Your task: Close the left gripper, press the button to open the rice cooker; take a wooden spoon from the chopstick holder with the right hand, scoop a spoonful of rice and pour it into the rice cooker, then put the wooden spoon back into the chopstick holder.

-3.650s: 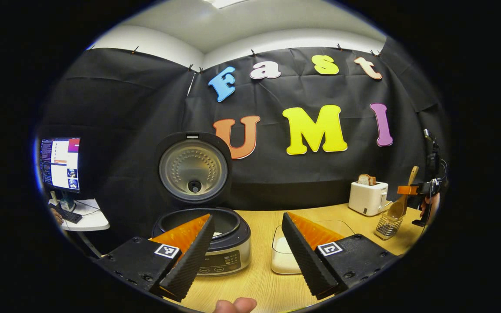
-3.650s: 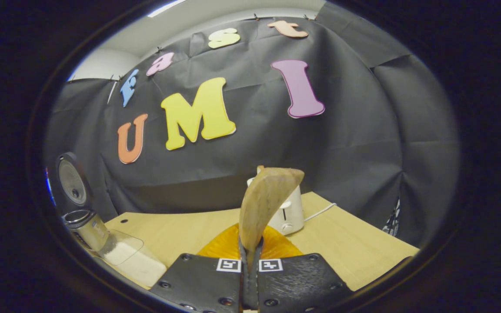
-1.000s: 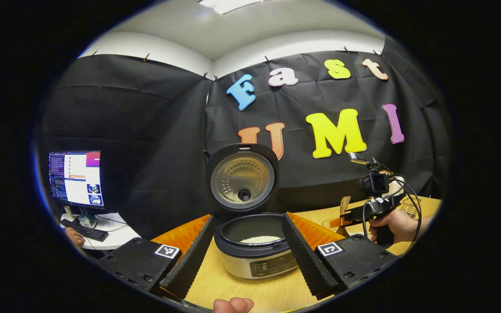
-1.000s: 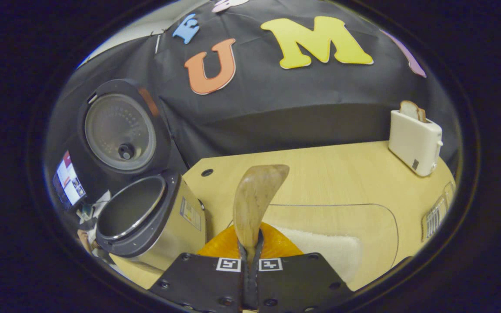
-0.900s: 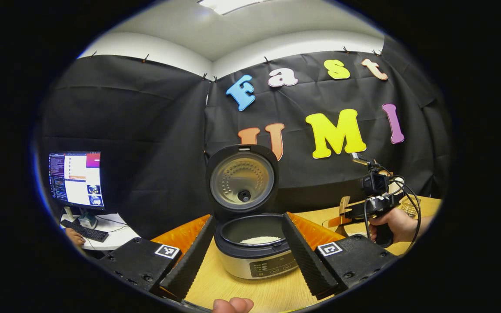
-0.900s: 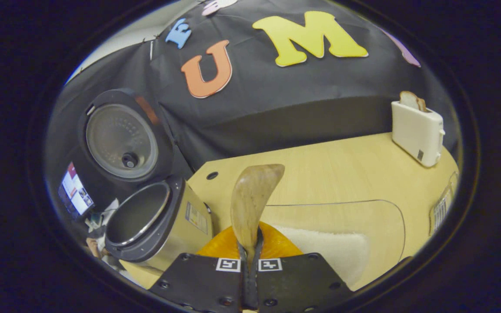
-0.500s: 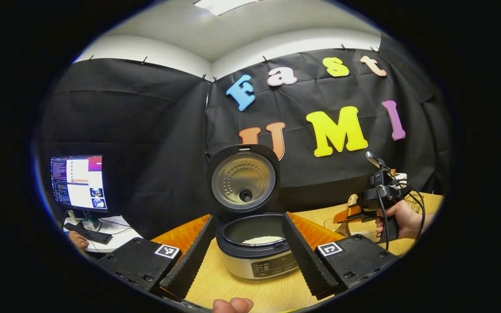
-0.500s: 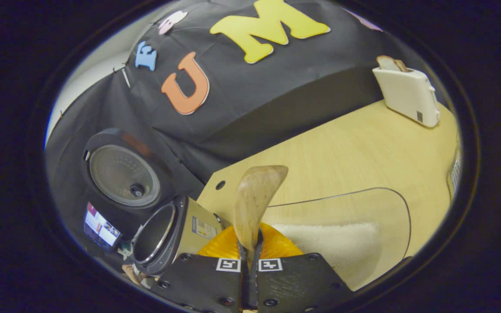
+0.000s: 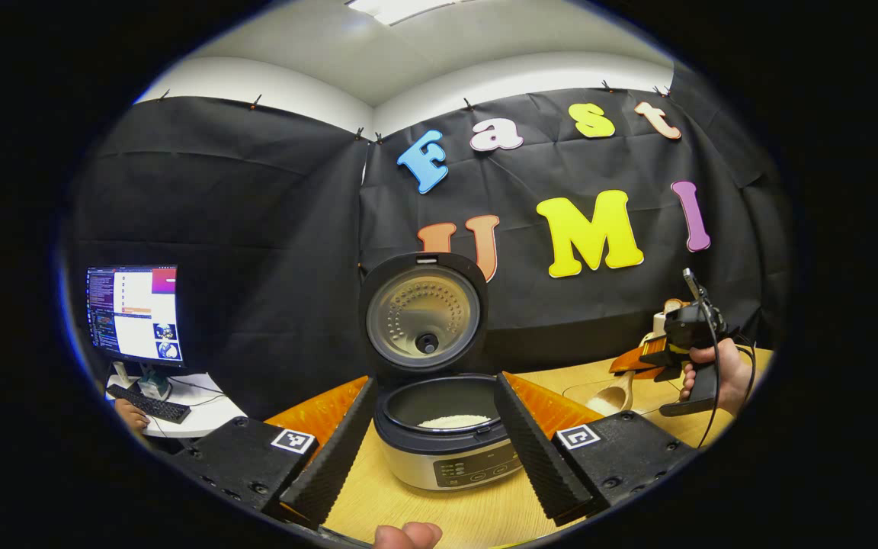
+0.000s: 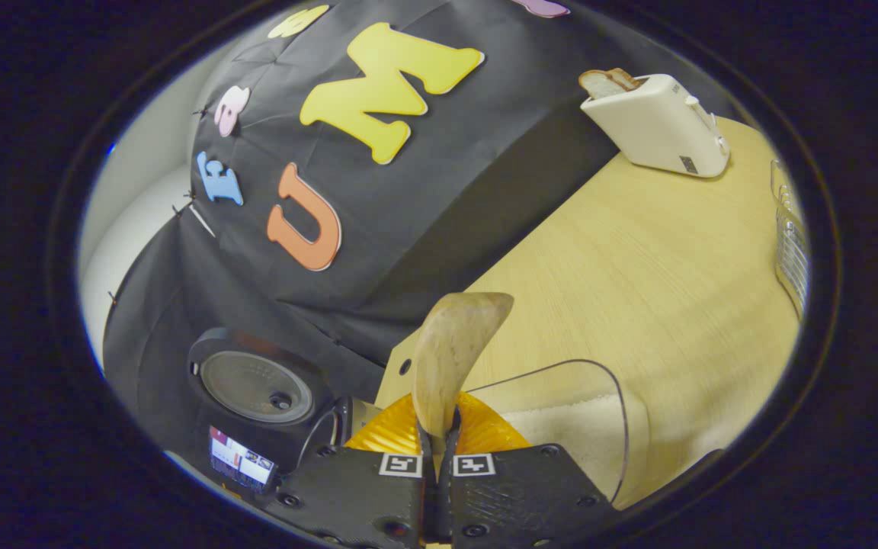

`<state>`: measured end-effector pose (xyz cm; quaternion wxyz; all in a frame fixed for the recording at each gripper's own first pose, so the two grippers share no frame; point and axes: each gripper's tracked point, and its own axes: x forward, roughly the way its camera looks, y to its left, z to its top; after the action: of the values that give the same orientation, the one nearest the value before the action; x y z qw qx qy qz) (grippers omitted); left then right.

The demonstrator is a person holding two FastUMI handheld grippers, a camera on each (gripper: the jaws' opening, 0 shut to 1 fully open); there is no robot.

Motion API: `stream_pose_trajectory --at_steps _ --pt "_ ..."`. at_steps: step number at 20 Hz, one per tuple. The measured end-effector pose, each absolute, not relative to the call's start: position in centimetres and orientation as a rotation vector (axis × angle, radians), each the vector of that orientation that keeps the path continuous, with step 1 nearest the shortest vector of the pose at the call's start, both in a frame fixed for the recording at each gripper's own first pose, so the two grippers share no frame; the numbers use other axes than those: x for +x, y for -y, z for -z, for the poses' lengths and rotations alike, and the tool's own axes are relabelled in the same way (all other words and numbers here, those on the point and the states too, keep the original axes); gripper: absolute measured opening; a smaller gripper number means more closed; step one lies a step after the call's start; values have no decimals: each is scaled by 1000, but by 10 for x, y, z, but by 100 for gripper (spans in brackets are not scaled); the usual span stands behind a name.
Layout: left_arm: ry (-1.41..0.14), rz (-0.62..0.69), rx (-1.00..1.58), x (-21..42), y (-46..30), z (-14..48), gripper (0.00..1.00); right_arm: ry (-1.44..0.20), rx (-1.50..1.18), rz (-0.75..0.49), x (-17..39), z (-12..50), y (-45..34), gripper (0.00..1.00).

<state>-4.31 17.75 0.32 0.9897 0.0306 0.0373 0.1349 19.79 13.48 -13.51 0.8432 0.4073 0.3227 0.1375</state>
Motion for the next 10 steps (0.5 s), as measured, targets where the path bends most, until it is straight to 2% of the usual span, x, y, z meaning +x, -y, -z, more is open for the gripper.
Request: stream_pose_trajectory --at_steps 10 --pt "-106 -252 66 -40 -175 7 99 -601 920 -272 205 87 -96 0"
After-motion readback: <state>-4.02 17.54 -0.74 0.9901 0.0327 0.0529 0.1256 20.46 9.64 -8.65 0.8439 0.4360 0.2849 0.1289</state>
